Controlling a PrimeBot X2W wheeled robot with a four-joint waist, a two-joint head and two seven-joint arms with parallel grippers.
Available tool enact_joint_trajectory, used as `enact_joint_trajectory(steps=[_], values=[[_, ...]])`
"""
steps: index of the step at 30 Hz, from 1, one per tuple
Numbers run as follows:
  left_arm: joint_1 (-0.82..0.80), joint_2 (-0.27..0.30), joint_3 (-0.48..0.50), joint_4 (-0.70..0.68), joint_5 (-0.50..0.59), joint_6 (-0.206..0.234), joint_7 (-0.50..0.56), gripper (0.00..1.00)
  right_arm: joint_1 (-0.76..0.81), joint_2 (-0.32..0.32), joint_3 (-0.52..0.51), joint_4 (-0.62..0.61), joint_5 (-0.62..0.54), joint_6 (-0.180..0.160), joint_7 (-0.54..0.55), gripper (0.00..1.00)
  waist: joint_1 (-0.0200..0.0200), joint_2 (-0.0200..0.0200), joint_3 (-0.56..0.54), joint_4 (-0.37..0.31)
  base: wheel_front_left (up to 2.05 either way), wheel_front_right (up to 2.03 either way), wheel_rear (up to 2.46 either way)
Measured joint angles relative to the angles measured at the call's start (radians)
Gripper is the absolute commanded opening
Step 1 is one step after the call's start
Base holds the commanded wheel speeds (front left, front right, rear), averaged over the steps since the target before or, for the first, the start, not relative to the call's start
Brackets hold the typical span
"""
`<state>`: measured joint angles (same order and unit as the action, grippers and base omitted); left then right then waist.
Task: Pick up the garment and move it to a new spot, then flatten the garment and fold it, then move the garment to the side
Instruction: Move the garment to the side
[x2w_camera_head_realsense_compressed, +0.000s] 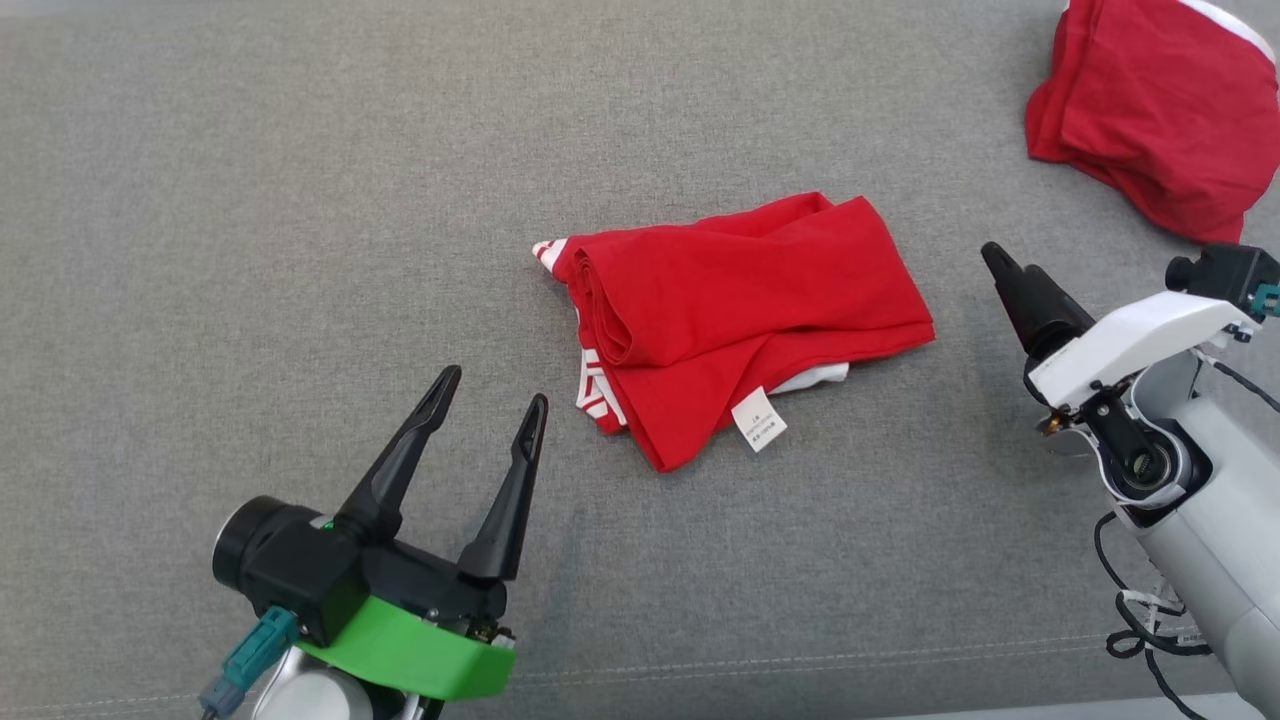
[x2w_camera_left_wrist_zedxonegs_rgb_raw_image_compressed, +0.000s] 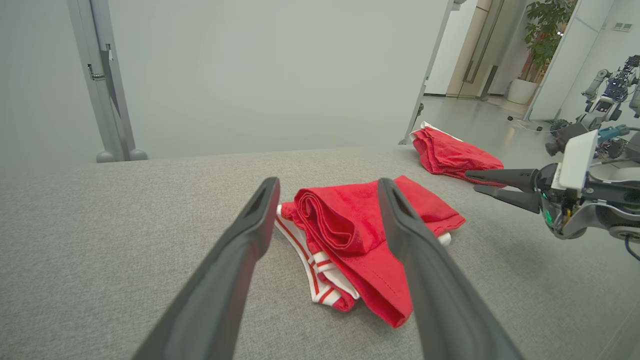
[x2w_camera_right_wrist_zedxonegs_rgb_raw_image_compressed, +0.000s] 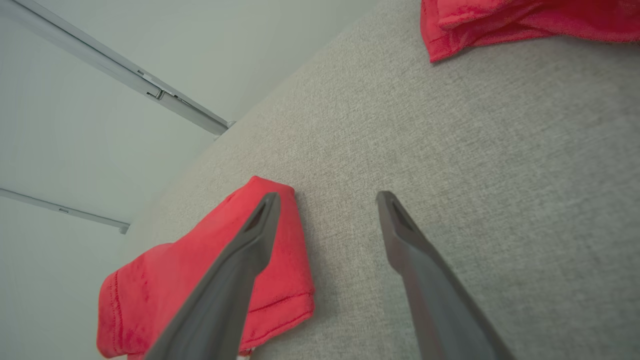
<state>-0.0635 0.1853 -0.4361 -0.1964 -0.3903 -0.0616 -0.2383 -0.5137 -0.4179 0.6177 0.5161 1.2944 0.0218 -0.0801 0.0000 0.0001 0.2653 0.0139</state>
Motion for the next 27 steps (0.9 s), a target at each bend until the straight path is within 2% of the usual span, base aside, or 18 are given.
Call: enact_joint_trajectory(steps=[10, 27], values=[[-0.025, -0.001, -0.005, -0.007, 0.021, 0.000, 0.009, 1.00, 0.021, 0.033, -0.035, 0.020, 0.094, 0.051, 0.006, 1.00, 0.0000, 0.0000, 0.048, 0.028, 0.00, 0.00, 0.00], [-0.063, -0.011, -0.003, -0.007, 0.028, 0.000, 0.007, 1.00, -0.001, 0.001, -0.018, 0.016, 0.098, 0.079, 0.058, 1.00, 0.0000, -0.0001, 0.094, 0.100, 0.00, 0.00, 0.00]])
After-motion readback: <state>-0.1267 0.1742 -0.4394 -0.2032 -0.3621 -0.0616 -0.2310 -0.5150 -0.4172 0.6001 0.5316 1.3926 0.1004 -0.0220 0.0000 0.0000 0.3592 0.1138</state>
